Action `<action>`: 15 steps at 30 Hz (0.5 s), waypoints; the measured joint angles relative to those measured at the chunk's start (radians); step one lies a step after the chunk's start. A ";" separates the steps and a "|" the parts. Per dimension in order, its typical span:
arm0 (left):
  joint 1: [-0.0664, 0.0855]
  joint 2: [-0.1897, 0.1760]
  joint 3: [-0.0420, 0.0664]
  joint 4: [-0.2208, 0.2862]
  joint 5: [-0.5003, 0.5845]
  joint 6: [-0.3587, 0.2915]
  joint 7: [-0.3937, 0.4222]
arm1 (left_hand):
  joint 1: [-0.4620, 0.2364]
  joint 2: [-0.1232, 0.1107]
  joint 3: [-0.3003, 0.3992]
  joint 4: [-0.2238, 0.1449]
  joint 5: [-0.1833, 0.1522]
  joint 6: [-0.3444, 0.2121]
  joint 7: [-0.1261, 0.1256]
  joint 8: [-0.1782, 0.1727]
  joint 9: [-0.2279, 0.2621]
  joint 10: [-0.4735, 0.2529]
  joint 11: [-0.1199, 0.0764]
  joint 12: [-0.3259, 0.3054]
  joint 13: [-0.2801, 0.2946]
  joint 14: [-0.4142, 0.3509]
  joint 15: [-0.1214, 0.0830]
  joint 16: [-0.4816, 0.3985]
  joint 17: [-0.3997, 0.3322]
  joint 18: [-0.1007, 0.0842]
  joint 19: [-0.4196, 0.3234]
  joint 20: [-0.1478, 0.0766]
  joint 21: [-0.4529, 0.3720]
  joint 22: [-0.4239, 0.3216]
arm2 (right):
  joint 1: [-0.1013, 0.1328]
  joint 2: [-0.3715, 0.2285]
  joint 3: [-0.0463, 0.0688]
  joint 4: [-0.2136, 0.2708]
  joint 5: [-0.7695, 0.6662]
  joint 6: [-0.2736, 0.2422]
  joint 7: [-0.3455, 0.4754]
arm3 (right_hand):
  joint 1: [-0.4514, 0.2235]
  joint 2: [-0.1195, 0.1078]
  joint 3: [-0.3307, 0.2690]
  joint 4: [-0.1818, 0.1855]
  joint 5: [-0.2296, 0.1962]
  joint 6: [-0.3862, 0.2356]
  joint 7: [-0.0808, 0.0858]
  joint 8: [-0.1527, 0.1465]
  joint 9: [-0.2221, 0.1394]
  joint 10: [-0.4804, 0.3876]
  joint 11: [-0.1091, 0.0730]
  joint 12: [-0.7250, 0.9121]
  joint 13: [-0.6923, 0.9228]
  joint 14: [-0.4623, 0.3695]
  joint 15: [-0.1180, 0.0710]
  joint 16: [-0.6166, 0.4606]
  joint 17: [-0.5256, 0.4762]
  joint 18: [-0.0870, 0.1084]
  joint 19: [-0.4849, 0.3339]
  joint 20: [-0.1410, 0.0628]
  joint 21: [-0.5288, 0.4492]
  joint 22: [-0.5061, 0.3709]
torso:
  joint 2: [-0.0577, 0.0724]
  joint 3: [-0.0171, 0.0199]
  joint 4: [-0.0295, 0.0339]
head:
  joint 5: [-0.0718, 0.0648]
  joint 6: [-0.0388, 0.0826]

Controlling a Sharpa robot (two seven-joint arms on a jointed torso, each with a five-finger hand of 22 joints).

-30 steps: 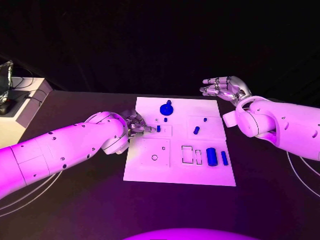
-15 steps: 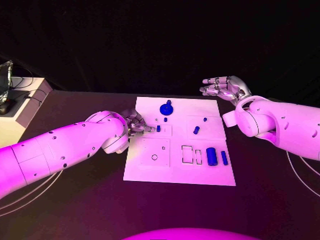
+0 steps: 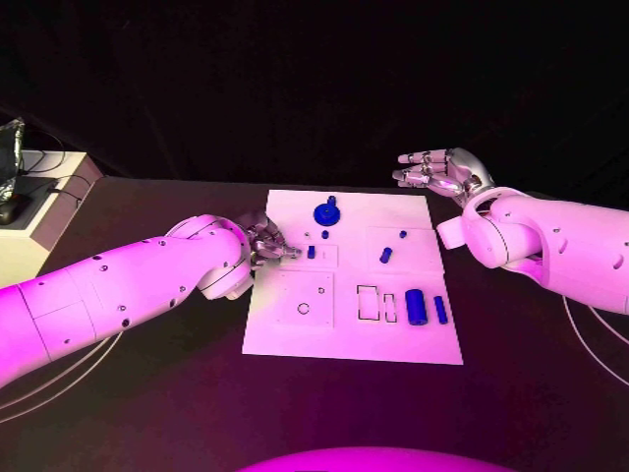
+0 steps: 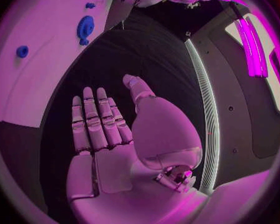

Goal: Assemble the parts on the task board

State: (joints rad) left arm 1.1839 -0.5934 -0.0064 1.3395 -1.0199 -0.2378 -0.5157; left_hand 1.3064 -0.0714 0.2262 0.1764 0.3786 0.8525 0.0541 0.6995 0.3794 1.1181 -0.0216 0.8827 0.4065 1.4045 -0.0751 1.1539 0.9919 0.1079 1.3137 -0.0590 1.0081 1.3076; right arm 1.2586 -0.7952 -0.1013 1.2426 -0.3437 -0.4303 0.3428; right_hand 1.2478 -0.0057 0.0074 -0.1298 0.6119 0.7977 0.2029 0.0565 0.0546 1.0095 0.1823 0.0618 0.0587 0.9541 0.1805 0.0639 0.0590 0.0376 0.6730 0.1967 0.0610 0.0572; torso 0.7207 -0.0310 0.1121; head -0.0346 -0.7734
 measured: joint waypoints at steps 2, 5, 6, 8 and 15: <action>0.000 -0.001 0.001 0.001 0.000 0.000 0.000 | -0.017 -0.012 0.032 -0.008 0.000 -0.007 0.007 0.000 0.000 0.000 0.000 -0.003 -0.002 0.000 0.000 0.000 0.001 0.000 0.000 0.000 0.001 0.000 | 0.000 0.000 0.000 0.000 0.000 0.000 0.000 | 0.000 0.000 0.000 0.000 0.000 0.000 0.000 0.000 0.000 0.000 0.000 0.000 0.000 0.000 0.000 0.000 0.000 0.000 0.000 0.000 0.000 0.000 | 0.000 0.0000 0.0000 | 0.000 0.000; -0.001 -0.002 0.001 0.003 0.000 0.000 0.001 | -0.043 -0.013 0.070 -0.023 0.000 -0.009 0.009 0.000 0.000 -0.002 0.002 -0.004 -0.002 0.000 0.000 0.000 0.001 0.000 0.000 0.000 0.004 0.000 | 0.000 0.000 0.000 0.000 0.000 0.000 0.000 | 0.000 0.000 0.000 0.000 0.000 0.000 0.000 0.000 0.000 0.000 0.000 0.000 0.000 0.000 0.000 0.000 0.000 0.000 0.000 0.000 0.000 0.000 | 0.000 0.0000 0.0000 | 0.000 0.000; -0.001 -0.003 0.002 0.004 0.000 0.000 0.001 | -0.044 -0.012 0.073 -0.021 0.000 -0.009 0.009 0.002 0.000 -0.002 0.002 -0.004 -0.002 0.000 0.000 0.000 0.001 0.000 0.000 0.000 0.004 0.000 | 0.000 0.000 0.000 0.000 0.000 0.000 0.000 | 0.000 0.000 0.000 0.000 0.000 0.000 0.000 0.000 0.000 0.000 0.000 0.000 0.000 0.000 0.000 0.000 0.000 0.000 0.000 0.000 0.000 0.000 | 0.000 0.0000 0.0000 | 0.000 0.001; -0.001 -0.004 0.002 0.005 -0.001 -0.001 0.002 | -0.055 -0.015 0.081 -0.021 0.000 -0.013 0.013 0.010 0.000 -0.003 0.003 -0.004 -0.003 0.000 0.000 0.000 0.002 0.000 0.000 0.000 0.004 0.000 | 0.000 0.000 0.000 0.000 0.000 0.000 0.000 | 0.000 0.000 0.000 0.000 0.000 0.000 0.000 0.000 0.000 0.000 0.000 0.000 0.000 0.000 0.000 0.000 0.000 0.000 0.000 0.000 0.000 0.000 | 0.000 0.0002 0.0000 | 0.000 0.002; -0.003 -0.012 0.004 0.015 -0.001 -0.003 0.005 | -0.095 -0.034 0.198 -0.100 0.006 -0.013 0.013 0.027 -0.010 0.009 0.007 -0.013 -0.005 0.000 0.000 0.000 -0.001 0.000 0.000 0.000 0.011 0.000 | 0.000 0.000 0.000 0.000 0.000 0.001 0.000 | -0.003 0.003 0.000 0.000 0.000 0.000 0.000 0.000 0.000 0.003 0.003 0.000 0.000 0.000 0.000 0.000 0.000 0.000 -0.004 -0.004 0.000 0.000 | 0.000 0.0006 -0.0001 | 0.002 0.003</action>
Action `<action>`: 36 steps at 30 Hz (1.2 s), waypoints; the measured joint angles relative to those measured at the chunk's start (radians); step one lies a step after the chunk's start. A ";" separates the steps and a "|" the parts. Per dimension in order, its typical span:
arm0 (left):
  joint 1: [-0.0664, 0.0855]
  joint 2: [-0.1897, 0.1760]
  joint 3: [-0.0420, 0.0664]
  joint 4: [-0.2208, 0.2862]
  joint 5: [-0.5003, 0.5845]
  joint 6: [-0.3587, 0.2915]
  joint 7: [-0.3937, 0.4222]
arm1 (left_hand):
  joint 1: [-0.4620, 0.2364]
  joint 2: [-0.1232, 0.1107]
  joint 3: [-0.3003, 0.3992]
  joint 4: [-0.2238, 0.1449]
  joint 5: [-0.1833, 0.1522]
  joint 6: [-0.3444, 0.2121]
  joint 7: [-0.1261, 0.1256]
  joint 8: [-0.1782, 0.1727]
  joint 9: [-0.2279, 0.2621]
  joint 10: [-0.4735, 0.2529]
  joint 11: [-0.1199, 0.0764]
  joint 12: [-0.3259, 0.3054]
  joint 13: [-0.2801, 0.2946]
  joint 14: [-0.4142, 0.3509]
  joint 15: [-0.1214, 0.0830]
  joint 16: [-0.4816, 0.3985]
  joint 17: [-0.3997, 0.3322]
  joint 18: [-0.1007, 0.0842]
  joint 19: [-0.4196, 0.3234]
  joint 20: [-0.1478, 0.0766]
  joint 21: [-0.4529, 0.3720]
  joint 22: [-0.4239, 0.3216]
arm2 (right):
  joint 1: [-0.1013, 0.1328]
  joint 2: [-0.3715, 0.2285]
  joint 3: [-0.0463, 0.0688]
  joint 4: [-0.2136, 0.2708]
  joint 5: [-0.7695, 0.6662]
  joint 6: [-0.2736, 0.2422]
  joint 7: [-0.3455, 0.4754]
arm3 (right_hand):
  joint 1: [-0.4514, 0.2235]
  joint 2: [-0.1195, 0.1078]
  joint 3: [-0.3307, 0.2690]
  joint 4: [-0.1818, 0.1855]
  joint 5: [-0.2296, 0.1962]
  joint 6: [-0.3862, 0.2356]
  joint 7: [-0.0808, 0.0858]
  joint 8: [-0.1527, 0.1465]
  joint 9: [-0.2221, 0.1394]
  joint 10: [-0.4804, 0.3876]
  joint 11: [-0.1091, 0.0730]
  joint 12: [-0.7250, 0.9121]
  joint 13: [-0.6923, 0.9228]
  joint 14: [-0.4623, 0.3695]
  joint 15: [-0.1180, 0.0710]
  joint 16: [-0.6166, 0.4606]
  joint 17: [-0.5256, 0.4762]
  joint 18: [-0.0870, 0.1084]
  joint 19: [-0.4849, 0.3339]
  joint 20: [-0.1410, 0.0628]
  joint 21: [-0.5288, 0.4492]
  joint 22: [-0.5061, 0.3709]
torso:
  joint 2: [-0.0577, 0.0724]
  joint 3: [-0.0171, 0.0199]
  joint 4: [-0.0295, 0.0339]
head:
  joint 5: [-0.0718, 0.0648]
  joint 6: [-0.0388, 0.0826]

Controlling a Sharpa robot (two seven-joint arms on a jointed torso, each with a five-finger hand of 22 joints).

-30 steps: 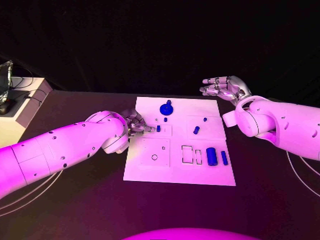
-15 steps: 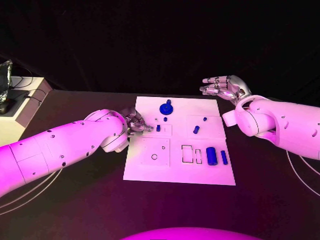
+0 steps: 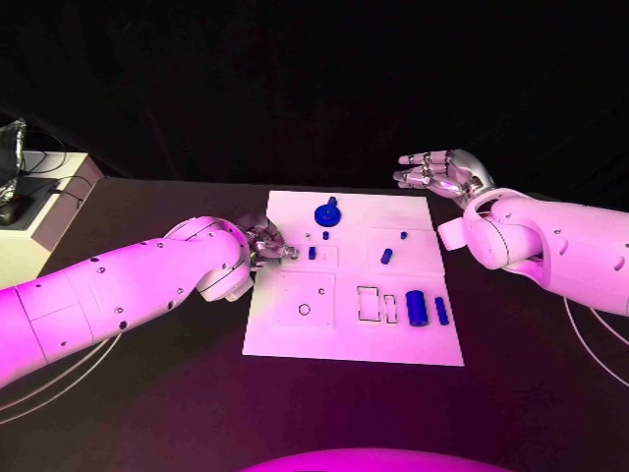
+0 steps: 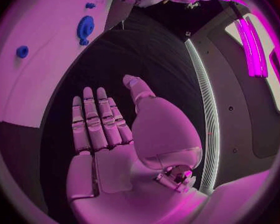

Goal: Assemble the parts on the task board

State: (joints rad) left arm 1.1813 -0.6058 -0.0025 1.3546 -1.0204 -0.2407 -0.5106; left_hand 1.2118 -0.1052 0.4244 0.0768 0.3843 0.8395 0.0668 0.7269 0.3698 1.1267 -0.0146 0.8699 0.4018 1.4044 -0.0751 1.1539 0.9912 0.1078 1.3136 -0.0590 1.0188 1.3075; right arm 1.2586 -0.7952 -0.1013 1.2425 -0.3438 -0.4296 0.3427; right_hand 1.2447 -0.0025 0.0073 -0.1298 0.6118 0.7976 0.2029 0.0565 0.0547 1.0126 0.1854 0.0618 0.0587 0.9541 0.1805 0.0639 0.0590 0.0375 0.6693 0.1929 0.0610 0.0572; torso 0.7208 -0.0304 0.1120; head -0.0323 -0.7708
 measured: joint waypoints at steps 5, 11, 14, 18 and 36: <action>-0.002 -0.005 0.000 0.011 0.000 -0.001 0.005 | -0.020 -0.009 0.042 -0.042 0.009 0.019 -0.001 -0.002 0.005 0.016 -0.005 -0.008 0.001 0.004 -0.004 0.000 -0.006 0.000 0.001 -0.013 0.005 0.000 | 0.000 0.000 0.000 -0.001 0.000 0.000 0.000 | -0.001 0.001 0.000 0.000 0.000 0.000 0.000 0.000 0.000 0.000 0.000 0.000 0.000 0.000 0.000 0.000 0.000 0.000 0.000 0.000 0.000 0.000 | 0.000 0.0000 0.0000 | 0.001 0.000; -0.007 -0.007 0.003 0.024 0.005 0.003 0.011 | -0.025 -0.014 0.042 -0.042 0.019 0.033 -0.001 -0.010 0.005 0.025 -0.007 -0.017 0.012 0.004 -0.004 0.000 -0.009 0.000 0.003 -0.018 0.010 0.000 | 0.000 0.001 0.000 -0.001 0.000 0.001 0.000 | -0.001 0.001 0.000 0.000 0.000 0.000 0.000 0.000 0.000 0.000 0.000 0.000 0.000 0.000 0.000 0.000 0.000 0.000 0.000 0.000 0.000 0.000 | 0.000 0.0004 0.0000 | 0.002 0.001; -0.007 -0.011 0.010 0.030 0.007 0.006 0.012 | -0.027 -0.017 0.042 -0.042 0.021 0.035 -0.002 -0.010 0.005 0.030 -0.009 -0.020 0.014 0.004 -0.004 0.000 -0.009 0.000 0.001 -0.020 0.010 0.000 | 0.000 0.001 0.000 -0.002 0.000 0.001 0.000 | -0.001 0.001 0.000 0.000 0.000 0.000 0.000 0.000 0.000 0.000 0.000 0.000 0.000 0.000 0.000 0.000 0.000 0.000 0.000 0.000 0.000 0.000 | -0.001 0.0006 0.0001 | 0.002 0.002; -0.007 -0.018 0.023 0.037 0.009 0.010 0.012 | -0.027 -0.017 0.042 -0.042 0.021 0.038 0.001 -0.011 0.006 0.030 -0.009 -0.025 0.017 0.004 -0.004 0.000 -0.009 0.000 0.001 -0.020 0.009 0.000 | 0.000 0.001 0.000 -0.002 0.000 0.001 0.000 | -0.001 0.001 0.000 0.000 0.000 0.000 0.000 0.000 0.000 0.000 0.000 0.000 0.000 0.000 0.000 0.000 0.000 0.000 0.000 0.000 0.000 0.000 | -0.001 0.0006 0.0001 | 0.003 0.004; 0.046 -0.013 0.069 -0.024 0.070 0.182 -0.022 | -0.061 -0.002 0.074 -0.116 0.024 0.050 0.000 -0.042 0.011 0.043 -0.010 -0.035 0.045 0.004 -0.004 0.000 -0.014 -0.017 -0.008 -0.029 0.008 0.000 | 0.000 0.002 0.000 -0.004 0.000 0.001 -0.001 | -0.001 0.001 0.000 0.000 0.000 0.000 0.000 0.000 0.000 0.000 0.000 0.000 0.000 0.000 0.000 0.000 0.000 0.000 0.000 0.000 0.000 0.000 | 0.000 0.0007 0.0001 | 0.005 0.006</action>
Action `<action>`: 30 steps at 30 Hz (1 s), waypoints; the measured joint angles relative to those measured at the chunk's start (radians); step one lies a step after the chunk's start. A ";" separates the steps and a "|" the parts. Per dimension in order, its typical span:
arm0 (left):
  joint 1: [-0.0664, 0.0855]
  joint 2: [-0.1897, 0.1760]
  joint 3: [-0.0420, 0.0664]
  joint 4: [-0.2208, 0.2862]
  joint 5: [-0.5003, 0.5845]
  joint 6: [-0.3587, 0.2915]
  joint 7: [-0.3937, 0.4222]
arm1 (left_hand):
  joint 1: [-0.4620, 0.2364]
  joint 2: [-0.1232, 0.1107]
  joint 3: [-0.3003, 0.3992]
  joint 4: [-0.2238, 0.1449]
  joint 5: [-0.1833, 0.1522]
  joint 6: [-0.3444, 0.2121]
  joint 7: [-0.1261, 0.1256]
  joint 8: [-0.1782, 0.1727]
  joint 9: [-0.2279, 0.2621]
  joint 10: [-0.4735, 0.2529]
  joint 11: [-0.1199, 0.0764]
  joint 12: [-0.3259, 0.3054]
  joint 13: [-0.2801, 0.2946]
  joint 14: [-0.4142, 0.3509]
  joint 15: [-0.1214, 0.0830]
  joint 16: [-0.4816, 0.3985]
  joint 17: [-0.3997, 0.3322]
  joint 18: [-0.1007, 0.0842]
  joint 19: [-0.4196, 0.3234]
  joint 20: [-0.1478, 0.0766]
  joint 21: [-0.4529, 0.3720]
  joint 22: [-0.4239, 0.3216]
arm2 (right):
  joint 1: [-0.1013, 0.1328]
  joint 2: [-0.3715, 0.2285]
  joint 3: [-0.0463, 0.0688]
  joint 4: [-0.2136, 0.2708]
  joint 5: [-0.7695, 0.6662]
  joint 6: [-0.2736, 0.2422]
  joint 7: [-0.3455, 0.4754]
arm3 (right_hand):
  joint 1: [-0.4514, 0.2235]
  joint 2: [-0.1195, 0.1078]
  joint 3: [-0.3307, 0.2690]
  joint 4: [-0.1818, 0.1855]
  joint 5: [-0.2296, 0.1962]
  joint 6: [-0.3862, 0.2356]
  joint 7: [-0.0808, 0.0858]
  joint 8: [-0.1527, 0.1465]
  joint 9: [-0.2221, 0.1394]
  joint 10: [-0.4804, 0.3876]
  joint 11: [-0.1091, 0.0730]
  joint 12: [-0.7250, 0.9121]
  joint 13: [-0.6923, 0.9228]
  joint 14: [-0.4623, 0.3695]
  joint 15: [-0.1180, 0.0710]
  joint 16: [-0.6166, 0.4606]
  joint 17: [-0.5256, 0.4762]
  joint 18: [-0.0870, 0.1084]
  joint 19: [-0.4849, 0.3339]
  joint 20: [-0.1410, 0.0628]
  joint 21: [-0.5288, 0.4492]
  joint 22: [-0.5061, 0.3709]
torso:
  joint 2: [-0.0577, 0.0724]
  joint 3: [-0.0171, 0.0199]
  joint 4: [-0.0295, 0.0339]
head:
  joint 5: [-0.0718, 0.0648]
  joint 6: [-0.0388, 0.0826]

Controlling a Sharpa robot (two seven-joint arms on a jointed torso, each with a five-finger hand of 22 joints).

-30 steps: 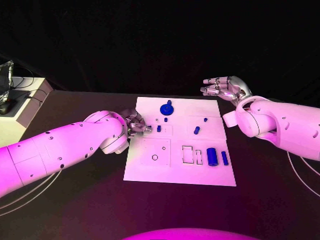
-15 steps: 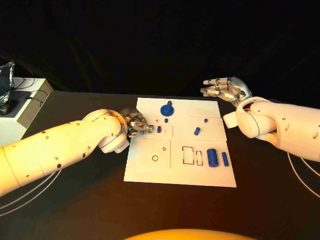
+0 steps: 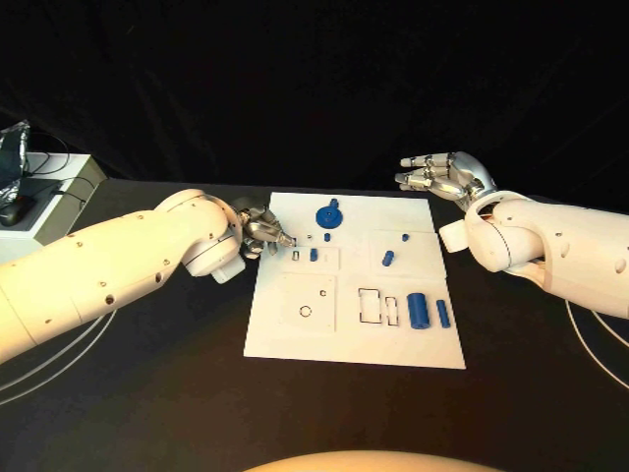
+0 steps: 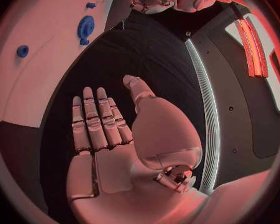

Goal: Assemble the parts on the task board

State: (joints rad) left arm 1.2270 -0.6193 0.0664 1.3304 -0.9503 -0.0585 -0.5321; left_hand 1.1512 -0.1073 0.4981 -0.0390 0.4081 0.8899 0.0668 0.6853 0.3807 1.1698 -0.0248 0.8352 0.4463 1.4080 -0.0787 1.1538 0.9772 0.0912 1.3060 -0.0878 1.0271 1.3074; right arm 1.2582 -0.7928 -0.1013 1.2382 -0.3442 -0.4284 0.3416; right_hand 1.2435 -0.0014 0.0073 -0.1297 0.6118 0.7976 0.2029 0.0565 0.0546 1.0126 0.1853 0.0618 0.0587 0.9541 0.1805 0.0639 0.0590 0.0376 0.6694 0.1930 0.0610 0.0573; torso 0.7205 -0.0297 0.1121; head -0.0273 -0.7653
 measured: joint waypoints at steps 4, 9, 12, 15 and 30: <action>0.026 0.034 -0.005 -0.061 0.042 0.103 -0.027 | -0.018 0.018 -0.007 -0.007 0.000 0.000 0.000 -0.010 0.004 0.003 0.000 0.000 0.007 -0.004 -0.004 -0.002 -0.004 0.000 -0.002 0.002 -0.005 0.000 | 0.000 0.002 0.000 -0.001 0.000 0.000 0.000 | 0.000 0.000 0.000 0.000 0.000 0.000 0.000 0.000 0.000 0.000 0.000 0.000 0.000 0.000 0.000 0.000 0.000 0.000 0.000 0.000 0.000 0.000 | 0.000 -0.0001 0.0000 | 0.001 0.000; 0.053 0.077 -0.028 -0.130 0.093 0.222 -0.065 | -0.053 0.053 -0.011 -0.011 0.000 -0.003 -0.003 -0.012 0.009 -0.005 -0.008 0.013 0.021 -0.007 -0.007 -0.005 -0.006 0.000 -0.007 0.000 -0.012 0.000 | 0.000 0.005 0.000 -0.001 -0.001 0.000 -0.001 | 0.000 0.000 0.006 -0.006 0.000 0.000 0.000 0.000 0.000 0.000 0.000 0.000 0.000 0.000 0.000 0.000 0.000 0.000 0.000 0.000 0.000 0.000 | 0.001 -0.0001 -0.0003 | 0.003 0.001; 0.063 0.096 -0.040 -0.156 0.115 0.261 -0.082 | -0.069 0.069 -0.012 -0.013 0.000 -0.004 -0.004 -0.015 0.015 -0.005 -0.008 0.024 0.027 -0.007 -0.007 -0.005 -0.006 0.000 -0.007 0.000 -0.012 0.000 | 0.000 0.007 0.000 -0.002 -0.001 0.000 -0.001 | 0.000 0.000 0.010 -0.010 0.000 0.000 0.000 0.000 0.000 0.000 0.000 0.000 0.000 0.000 0.000 0.000 0.000 0.000 0.000 0.000 0.000 0.000 | 0.001 0.0000 -0.0003 | 0.004 0.001; 0.069 0.111 -0.046 -0.170 0.126 0.272 -0.093 | -0.088 0.073 -0.009 -0.016 0.000 -0.004 -0.004 -0.009 0.021 -0.005 -0.008 0.030 0.029 -0.007 -0.007 -0.005 -0.004 0.000 -0.007 0.000 -0.011 0.000 | 0.000 0.008 0.000 -0.002 -0.002 0.000 -0.002 | 0.000 0.000 0.013 -0.014 0.000 0.000 0.000 0.000 0.000 0.000 0.000 0.000 0.000 0.000 0.000 0.000 0.000 0.000 0.000 0.000 0.000 0.000 | 0.001 0.0000 -0.0003 | 0.005 0.001; 0.075 0.147 -0.065 -0.165 0.086 0.199 -0.105 | -0.154 0.070 0.066 -0.067 -0.005 0.000 -0.012 0.016 0.029 -0.001 -0.007 0.051 0.033 -0.001 -0.014 0.014 0.017 0.000 0.004 -0.003 0.025 0.000 | 0.000 0.011 0.000 -0.003 -0.004 0.001 -0.003 | 0.000 0.000 0.025 -0.030 0.000 0.000 0.000 0.000 0.000 0.000 0.000 0.000 0.000 0.000 0.000 0.000 0.000 0.000 0.000 0.000 0.000 0.000 | 0.001 -0.0007 -0.0003 | 0.007 0.003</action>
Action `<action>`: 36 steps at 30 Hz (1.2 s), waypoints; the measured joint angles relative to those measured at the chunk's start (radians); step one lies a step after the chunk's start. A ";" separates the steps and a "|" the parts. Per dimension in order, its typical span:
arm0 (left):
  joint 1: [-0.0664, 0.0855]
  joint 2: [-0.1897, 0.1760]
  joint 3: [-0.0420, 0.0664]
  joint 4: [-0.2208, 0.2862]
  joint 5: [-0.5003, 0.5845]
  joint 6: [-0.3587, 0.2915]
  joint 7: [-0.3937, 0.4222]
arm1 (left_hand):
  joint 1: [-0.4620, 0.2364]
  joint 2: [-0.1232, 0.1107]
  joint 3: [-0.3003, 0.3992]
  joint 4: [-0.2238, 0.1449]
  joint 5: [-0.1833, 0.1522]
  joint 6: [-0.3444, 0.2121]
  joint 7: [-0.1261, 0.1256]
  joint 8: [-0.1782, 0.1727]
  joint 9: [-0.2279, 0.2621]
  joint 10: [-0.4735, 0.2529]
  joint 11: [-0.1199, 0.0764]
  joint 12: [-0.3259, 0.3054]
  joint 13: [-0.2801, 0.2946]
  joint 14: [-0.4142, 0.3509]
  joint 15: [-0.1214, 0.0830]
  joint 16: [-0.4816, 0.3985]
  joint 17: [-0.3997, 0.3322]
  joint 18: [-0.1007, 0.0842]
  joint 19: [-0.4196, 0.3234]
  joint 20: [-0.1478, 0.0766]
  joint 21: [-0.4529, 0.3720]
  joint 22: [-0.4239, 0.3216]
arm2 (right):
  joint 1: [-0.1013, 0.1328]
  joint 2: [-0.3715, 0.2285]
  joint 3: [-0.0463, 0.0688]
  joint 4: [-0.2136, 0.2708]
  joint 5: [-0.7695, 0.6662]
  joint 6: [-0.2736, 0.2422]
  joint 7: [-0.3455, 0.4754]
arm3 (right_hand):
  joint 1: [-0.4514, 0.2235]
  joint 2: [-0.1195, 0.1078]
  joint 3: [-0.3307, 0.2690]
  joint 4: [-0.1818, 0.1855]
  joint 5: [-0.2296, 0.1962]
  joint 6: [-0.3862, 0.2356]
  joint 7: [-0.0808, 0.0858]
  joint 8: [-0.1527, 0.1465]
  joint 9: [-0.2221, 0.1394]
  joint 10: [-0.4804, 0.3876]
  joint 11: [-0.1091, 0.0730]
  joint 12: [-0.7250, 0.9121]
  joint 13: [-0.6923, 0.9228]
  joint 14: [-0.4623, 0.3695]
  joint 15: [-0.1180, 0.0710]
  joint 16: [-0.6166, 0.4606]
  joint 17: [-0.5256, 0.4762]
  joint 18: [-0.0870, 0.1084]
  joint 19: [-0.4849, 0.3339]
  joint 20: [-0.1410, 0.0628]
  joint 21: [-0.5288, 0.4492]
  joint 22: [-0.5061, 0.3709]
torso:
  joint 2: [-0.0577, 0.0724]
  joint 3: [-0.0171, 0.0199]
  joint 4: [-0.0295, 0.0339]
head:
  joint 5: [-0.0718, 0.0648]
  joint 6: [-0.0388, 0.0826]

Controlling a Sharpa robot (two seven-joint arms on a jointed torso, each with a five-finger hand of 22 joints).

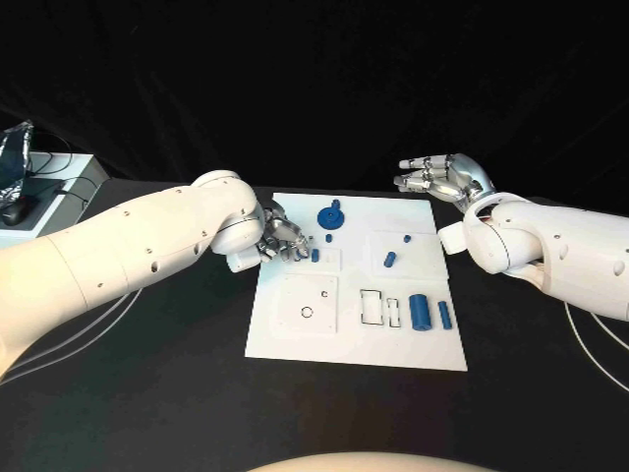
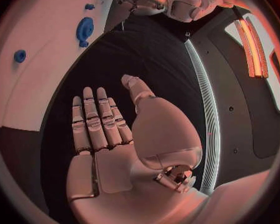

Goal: Assemble the parts on the task board

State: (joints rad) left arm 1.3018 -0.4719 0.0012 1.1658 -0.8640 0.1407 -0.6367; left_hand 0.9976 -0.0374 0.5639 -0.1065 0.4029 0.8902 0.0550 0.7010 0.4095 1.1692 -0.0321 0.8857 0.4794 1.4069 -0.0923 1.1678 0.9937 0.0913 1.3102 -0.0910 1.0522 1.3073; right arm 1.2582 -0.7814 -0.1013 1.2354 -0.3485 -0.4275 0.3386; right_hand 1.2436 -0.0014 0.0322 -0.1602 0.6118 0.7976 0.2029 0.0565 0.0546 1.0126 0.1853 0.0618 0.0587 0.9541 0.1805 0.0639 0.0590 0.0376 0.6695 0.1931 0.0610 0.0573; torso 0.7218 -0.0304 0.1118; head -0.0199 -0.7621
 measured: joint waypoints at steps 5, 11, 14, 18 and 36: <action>0.000 0.002 -0.002 0.007 -0.035 -0.019 0.001 | 0.000 0.000 0.000 0.000 -0.001 0.002 -0.002 0.000 -0.009 0.004 0.003 0.000 0.000 0.001 -0.001 0.009 0.007 0.000 0.002 0.002 0.007 0.000 | 0.000 0.000 0.000 0.000 -0.001 0.000 0.000 | 0.000 0.000 0.000 -0.005 0.006 0.000 0.000 0.000 0.000 0.000 0.000 0.000 0.000 0.000 0.000 0.000 0.000 0.000 0.000 0.000 0.000 0.000 | 0.000 -0.0003 0.0000 | -0.002 -0.001; 0.001 0.010 -0.004 0.004 -0.071 -0.017 0.001 | 0.016 -0.016 -0.001 -0.001 0.006 0.017 0.003 -0.016 -0.026 0.019 0.007 -0.008 0.013 0.001 -0.001 0.025 0.019 -0.009 0.009 0.002 0.021 0.000 | 0.000 0.000 0.000 0.001 -0.001 0.000 -0.001 | 0.000 0.000 0.000 -0.006 0.006 0.000 0.000 0.000 0.000 0.000 0.000 0.000 0.000 0.000 0.000 0.000 0.000 0.000 0.000 0.000 0.000 0.000 | 0.000 -0.0005 -0.0001 | -0.003 -0.004; 0.001 0.015 -0.004 -0.004 -0.084 -0.007 0.000 | 0.036 -0.035 -0.017 -0.017 0.018 0.043 0.004 -0.049 -0.041 0.038 -0.002 -0.024 0.024 0.005 0.003 0.028 0.027 -0.016 0.009 0.002 0.022 0.000 | 0.000 0.000 0.000 0.001 -0.001 0.000 -0.001 | 0.000 0.000 0.000 -0.006 0.006 0.000 0.000 0.000 0.000 0.000 0.000 0.000 0.000 0.000 0.000 0.000 0.000 0.000 0.000 0.000 0.000 0.000 | 0.000 -0.0005 -0.0004 | -0.003 -0.005; 0.002 0.021 -0.005 -0.019 -0.097 0.018 0.000 | 0.061 -0.059 -0.020 -0.020 0.033 0.061 0.007 -0.084 -0.047 0.052 -0.006 -0.046 0.046 0.006 0.005 0.035 0.038 -0.016 0.009 0.002 0.022 0.000 | 0.000 0.000 0.000 0.001 -0.001 0.000 -0.001 | 0.000 0.000 0.000 -0.006 0.006 0.000 0.000 0.000 0.000 0.000 0.000 0.000 0.000 0.000 0.000 0.000 0.000 0.000 0.000 0.000 0.000 0.000 | 0.000 -0.0005 -0.0004 | -0.003 -0.007; 0.013 0.040 -0.004 -0.078 -0.107 0.111 -0.002 | 0.072 -0.071 -0.020 -0.020 0.060 0.081 0.010 -0.115 -0.035 0.066 -0.009 -0.068 0.077 0.007 0.005 0.044 0.064 -0.016 0.009 0.002 0.027 0.000 | 0.000 0.003 0.000 0.000 -0.002 0.001 -0.002 | 0.000 0.000 0.004 -0.010 0.006 0.000 0.000 0.000 0.000 0.000 0.000 0.000 0.000 0.000 0.000 0.000 0.000 0.000 0.000 0.000 0.000 0.000 | 0.001 -0.0001 -0.0006 | -0.004 -0.011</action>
State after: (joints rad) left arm 1.3149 -0.4315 -0.0029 1.0881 -0.9711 0.2517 -0.6384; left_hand 1.0698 -0.1080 0.5438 -0.1265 0.4627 0.9710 0.0648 0.5860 0.3746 1.2355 -0.0411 0.8179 0.5567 1.4135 -0.0873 1.2120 1.0574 0.0756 1.3190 -0.0894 1.0792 1.3073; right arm 1.2583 -0.7787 -0.1013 1.2351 -0.3508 -0.4269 0.3369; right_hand 1.2436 -0.0014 0.0364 -0.1699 0.6178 0.7976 0.2028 0.0565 0.0546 1.0126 0.1853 0.0618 0.0587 0.9541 0.1805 0.0639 0.0590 0.0376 0.6695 0.1931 0.0610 0.0573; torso 0.7227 -0.0305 0.1112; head -0.0238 -0.7731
